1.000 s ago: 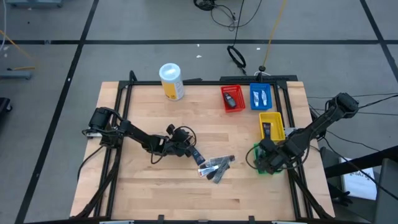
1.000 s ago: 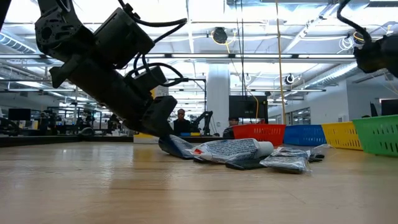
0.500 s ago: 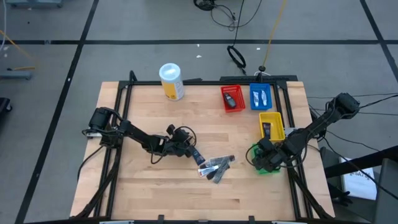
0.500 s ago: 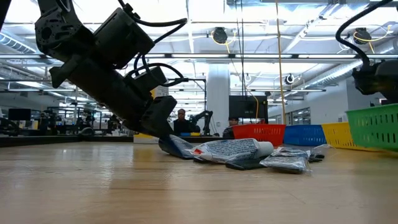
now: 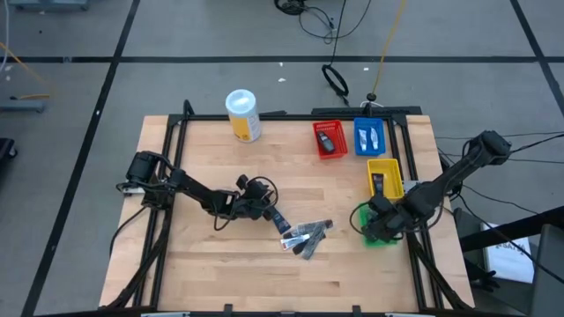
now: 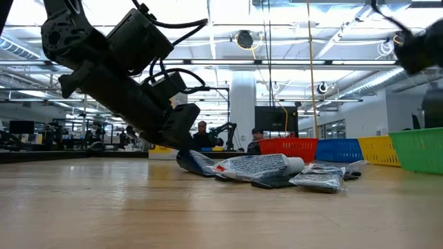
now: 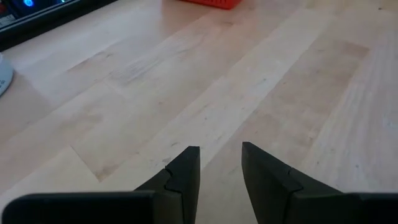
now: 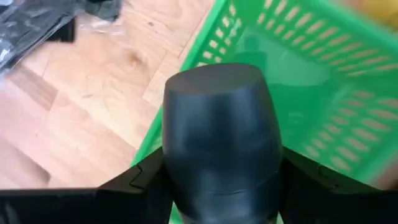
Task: Pick & Place Travel size toiletries
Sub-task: Put the gray deodorant into the red bin
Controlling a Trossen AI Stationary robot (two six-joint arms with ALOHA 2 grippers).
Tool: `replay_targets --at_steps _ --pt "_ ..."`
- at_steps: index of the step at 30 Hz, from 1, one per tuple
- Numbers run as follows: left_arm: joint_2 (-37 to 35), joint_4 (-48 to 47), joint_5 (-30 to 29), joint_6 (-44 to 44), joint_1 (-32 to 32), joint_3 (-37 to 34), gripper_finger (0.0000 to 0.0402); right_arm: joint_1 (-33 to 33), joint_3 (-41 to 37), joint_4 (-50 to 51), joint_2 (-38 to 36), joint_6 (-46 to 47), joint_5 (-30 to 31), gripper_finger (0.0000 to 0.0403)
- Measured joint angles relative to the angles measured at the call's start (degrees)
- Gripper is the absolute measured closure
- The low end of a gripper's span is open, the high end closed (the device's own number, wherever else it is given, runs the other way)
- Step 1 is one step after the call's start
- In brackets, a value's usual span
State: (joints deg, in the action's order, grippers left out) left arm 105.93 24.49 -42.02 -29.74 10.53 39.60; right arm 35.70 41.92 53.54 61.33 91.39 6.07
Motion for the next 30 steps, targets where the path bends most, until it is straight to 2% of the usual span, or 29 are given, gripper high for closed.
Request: replay_targets --at_steps 5,9,11,15,18,21,26,30 --pt "0.0 0.3 0.0 0.7 0.0 0.0 0.0282 -3.2 5.4 1.9 -0.8 -7.2 4.5 0.0199" --pt "0.0 1.3 0.0 1.7 0.0 0.0 0.0282 -11.2 6.2 -3.9 -0.8 -19.9 10.0 0.0199" --pt "0.0 2.0 0.0 2.8 0.0 0.0 0.0282 -17.2 6.2 -9.0 -0.3 -28.5 13.7 0.0200" --pt "0.0 2.9 0.0 4.2 0.0 0.0 0.0282 -32.4 6.2 -23.8 2.3 -51.3 17.9 0.0199" --pt "0.0 2.8 0.0 4.2 0.0 0.0 0.0282 -44.2 6.4 -36.3 6.2 -66.6 18.2 0.0200" --pt "0.0 2.8 0.0 4.2 0.1 0.0 0.0282 -53.6 6.4 -46.8 11.4 -76.3 18.2 0.0200" --pt "0.0 2.6 0.1 4.1 0.1 0.0 0.0282 -63.2 6.3 -59.0 21.2 -84.8 17.9 0.0200" --pt "0.0 2.3 0.1 4.1 0.3 0.0 0.0282 -67.1 6.3 -62.3 27.3 -84.7 17.7 0.0200"
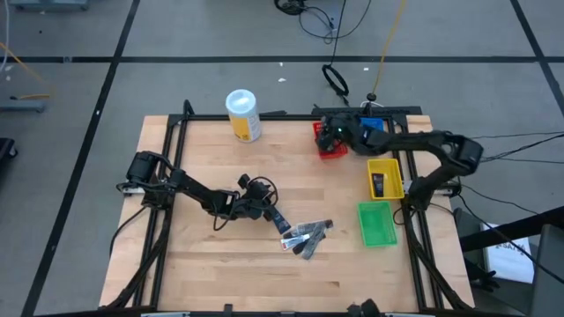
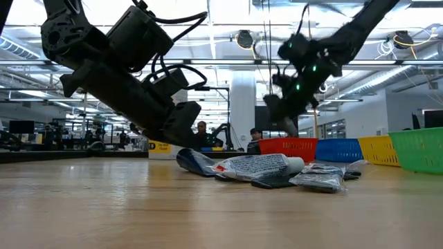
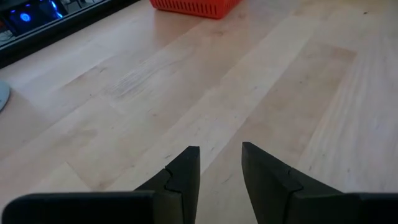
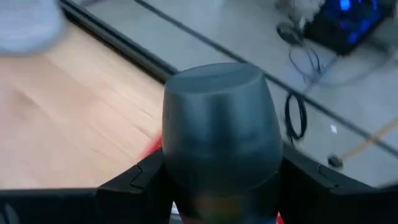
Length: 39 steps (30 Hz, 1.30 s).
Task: Pick & Place Travel size toiletries
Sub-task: Put the gray deodorant into the red bin, then put the black comb into the green bin
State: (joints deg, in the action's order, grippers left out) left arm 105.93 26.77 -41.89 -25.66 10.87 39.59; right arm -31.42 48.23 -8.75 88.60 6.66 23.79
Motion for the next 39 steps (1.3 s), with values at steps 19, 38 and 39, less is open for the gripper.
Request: replay_targets --at_steps 19,38,39 --pt "0.0 0.0 0.9 -0.1 0.2 0.0 0.0282 -1.8 -0.1 7.1 2.4 8.1 -0.3 0.0150" --pt "0.0 0.7 0.9 0.1 0.2 0.0 0.0282 36.2 -7.6 25.5 -14.3 24.0 -27.1 0.0205" --pt "0.0 0.9 0.9 0.1 0.2 0.0 0.0282 38.1 -7.6 28.5 -14.3 25.7 -24.8 0.0209"
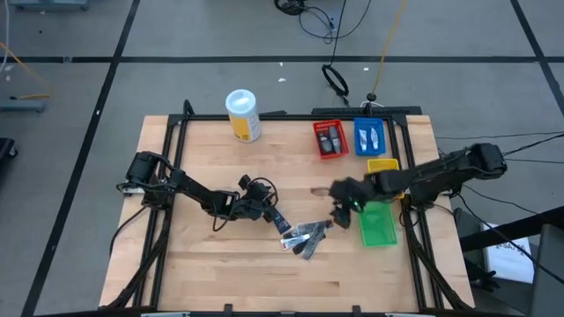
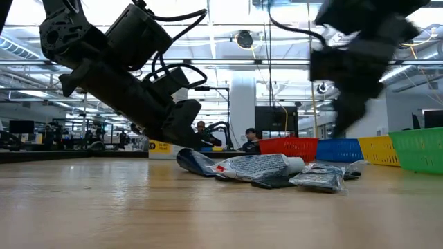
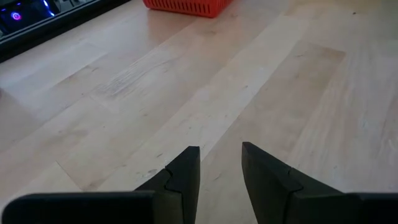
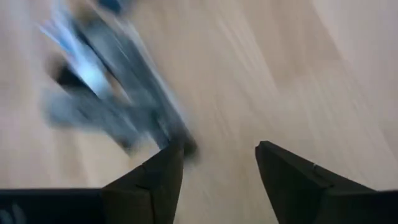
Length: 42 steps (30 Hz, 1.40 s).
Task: Pick & Place Travel size toiletries
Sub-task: Put the black comb into the green bin
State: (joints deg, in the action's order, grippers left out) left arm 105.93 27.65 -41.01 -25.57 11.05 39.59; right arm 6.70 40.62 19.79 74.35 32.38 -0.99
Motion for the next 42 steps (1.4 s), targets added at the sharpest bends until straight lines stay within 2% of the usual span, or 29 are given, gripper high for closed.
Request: replay_targets --at_steps 3,9,12,15,17,18,23,25,27,30,37,42 --pt "0.0 0.3 0.0 0.0 0.0 0.0 0.0282 3.5 0.0 6.1 0.2 4.3 3.9 0.0221" --pt "0.0 1.4 0.0 0.0 0.0 0.0 0.0282 6.9 0.0 13.3 0.1 9.1 5.2 0.0241" --pt "0.0 1.4 0.0 0.1 0.3 0.0 0.0282 9.3 0.0 14.9 0.2 10.2 11.7 0.0248" --pt "0.0 2.8 0.0 3.1 1.1 0.0 0.0282 12.4 -1.9 6.8 0.1 9.0 26.2 0.0253" --pt "0.0 4.2 0.0 6.8 2.0 0.4 0.0282 13.9 -5.8 -5.3 0.2 6.6 34.7 0.0255" --pt "-0.3 4.1 0.0 8.5 2.5 1.0 0.0282 14.3 -8.2 -12.9 0.2 4.6 36.5 0.0255" --pt "-5.5 -2.5 -0.9 14.9 5.5 6.1 0.0282 14.7 -21.7 -52.9 2.4 -6.7 32.2 0.0255" --pt "-7.9 -7.8 -1.4 16.1 6.9 8.9 0.0282 14.7 -26.1 -64.4 4.0 -7.8 30.7 0.0256" --pt "-10.3 -12.9 -1.5 16.4 8.4 11.5 0.0282 15.0 -29.2 -71.5 5.2 -7.3 30.7 0.0259" --pt "-12.9 -19.6 -0.8 16.0 10.5 14.3 0.0282 15.8 -31.1 -75.1 5.8 -6.0 30.3 0.0265" --pt "-16.8 -29.5 0.7 10.2 15.4 14.5 0.0282 18.1 -28.4 -74.8 8.3 -8.2 29.3 0.0281" --pt "-16.6 -36.4 10.0 4.1 15.9 14.5 0.0282 18.3 -26.4 -74.9 11.1 -10.5 29.3 0.0286"
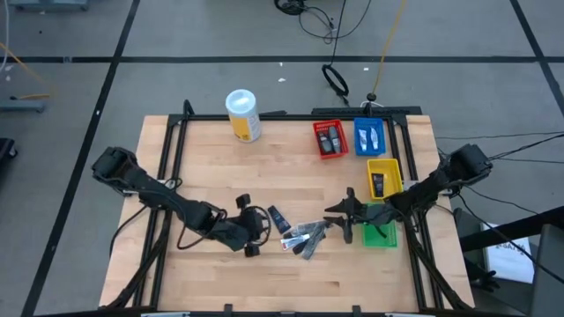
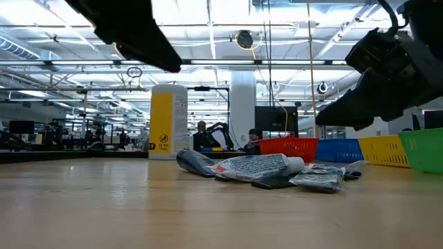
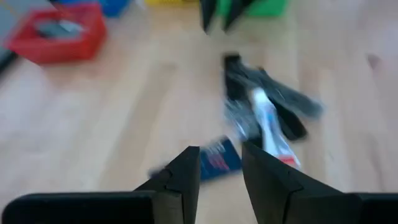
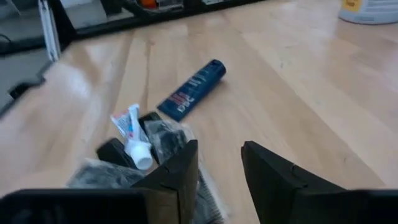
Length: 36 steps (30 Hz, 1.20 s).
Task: Pick & Place Travel size toiletries
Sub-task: Put the black comb into the green bin
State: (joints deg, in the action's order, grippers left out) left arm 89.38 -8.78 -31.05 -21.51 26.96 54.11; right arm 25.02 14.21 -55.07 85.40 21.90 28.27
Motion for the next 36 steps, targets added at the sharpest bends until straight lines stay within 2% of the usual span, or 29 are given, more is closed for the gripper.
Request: replay_targets --at_steps 2,6,11,15,20,24,28,32,36 --pt "0.4 -1.2 2.8 -1.1 -0.4 0.0 0.0282 -0.1 0.4 0.3 1.1 -1.6 0.0 0.0286" --pt "1.6 -1.8 4.9 -0.5 -1.6 0.0 0.0282 -0.2 0.4 0.5 1.7 -3.5 -0.1 0.0283" --pt "3.6 3.4 6.5 6.7 -3.5 0.0 0.0282 -0.3 0.4 0.9 1.6 -4.1 -2.5 0.0268" --pt "6.3 9.6 8.1 11.6 -5.1 0.0 0.0275 -0.3 1.0 1.3 1.5 -7.5 -5.1 0.0239" --pt "10.1 15.8 8.1 11.6 -6.6 0.0 0.0246 -0.3 5.0 5.2 -3.5 -10.6 -5.9 0.0189" --pt "11.1 17.5 9.4 8.0 -7.3 0.0 0.0231 -0.2 8.3 19.3 -9.5 -5.3 -6.0 0.0160" --pt "12.1 23.4 13.4 10.7 -7.4 -0.1 0.0232 -0.2 10.3 32.9 -14.2 4.1 -9.1 0.0150" --pt "14.8 32.1 19.7 16.8 -7.4 0.0 0.0260 -0.7 10.3 36.1 -14.7 8.6 -12.0 0.0154" --pt "18.0 37.1 20.5 17.9 -8.0 0.1 0.0302 -2.3 10.3 36.1 -11.3 9.2 -12.1 0.0161"
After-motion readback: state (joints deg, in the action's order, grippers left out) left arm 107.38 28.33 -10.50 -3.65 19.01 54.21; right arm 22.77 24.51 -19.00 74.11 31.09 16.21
